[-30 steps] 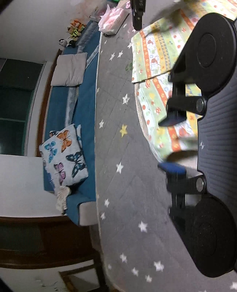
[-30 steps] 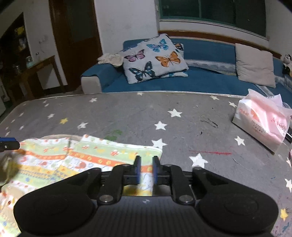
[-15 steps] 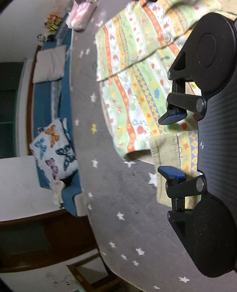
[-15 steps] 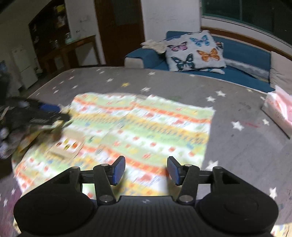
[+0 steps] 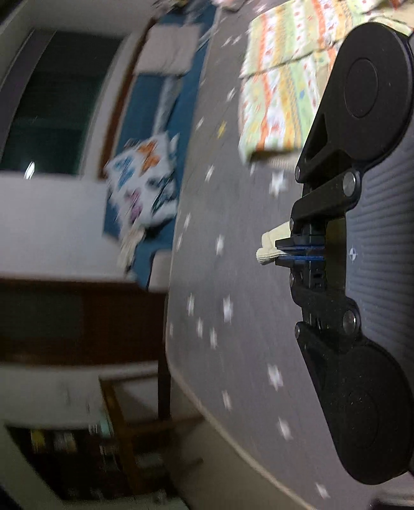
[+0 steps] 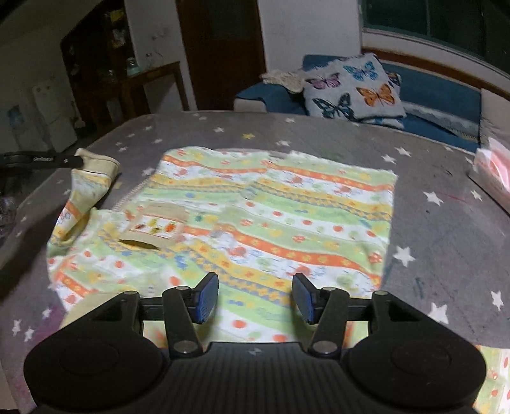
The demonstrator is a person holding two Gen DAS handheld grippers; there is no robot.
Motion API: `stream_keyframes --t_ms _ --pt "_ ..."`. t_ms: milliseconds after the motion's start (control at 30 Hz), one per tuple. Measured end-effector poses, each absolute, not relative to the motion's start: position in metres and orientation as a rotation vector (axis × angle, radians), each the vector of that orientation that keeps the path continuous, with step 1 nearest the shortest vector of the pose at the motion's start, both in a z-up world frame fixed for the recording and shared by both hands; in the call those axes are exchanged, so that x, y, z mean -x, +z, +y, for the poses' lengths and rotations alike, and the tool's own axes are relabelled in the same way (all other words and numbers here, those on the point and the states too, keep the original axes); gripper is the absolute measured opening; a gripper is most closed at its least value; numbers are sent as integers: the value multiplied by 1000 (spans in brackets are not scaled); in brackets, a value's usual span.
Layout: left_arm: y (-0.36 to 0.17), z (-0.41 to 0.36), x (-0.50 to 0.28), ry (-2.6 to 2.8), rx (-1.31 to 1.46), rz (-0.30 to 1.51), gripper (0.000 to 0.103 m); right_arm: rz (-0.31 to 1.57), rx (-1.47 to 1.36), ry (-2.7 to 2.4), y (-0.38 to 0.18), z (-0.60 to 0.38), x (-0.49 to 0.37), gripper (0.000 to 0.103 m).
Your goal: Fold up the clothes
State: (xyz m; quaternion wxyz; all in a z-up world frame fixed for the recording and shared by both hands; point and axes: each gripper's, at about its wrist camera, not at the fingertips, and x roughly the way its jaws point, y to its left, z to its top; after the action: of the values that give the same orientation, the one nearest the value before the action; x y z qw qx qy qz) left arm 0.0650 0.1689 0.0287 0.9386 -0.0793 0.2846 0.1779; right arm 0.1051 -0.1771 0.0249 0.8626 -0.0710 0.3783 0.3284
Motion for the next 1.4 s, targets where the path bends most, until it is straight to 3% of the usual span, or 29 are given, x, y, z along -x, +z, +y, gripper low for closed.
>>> stream_keyframes --t_ms 133,267,767,1000,1300,1400 --pt "24 195 -18 459 185 548 3 768 183 765 30 -160 -86 54" --pt "3 214 6 531 209 625 3 752 222 840 30 -137 -65 54" --pt "-11 217 15 543 150 631 4 766 454 1017 8 -101 10 49" --pt "-24 218 20 596 121 679 13 779 384 1001 28 -130 18 48" --pt "3 195 32 559 52 642 13 791 153 1050 46 -156 0 42" --pt "10 170 23 441 50 634 13 717 236 1007 52 -152 7 42"
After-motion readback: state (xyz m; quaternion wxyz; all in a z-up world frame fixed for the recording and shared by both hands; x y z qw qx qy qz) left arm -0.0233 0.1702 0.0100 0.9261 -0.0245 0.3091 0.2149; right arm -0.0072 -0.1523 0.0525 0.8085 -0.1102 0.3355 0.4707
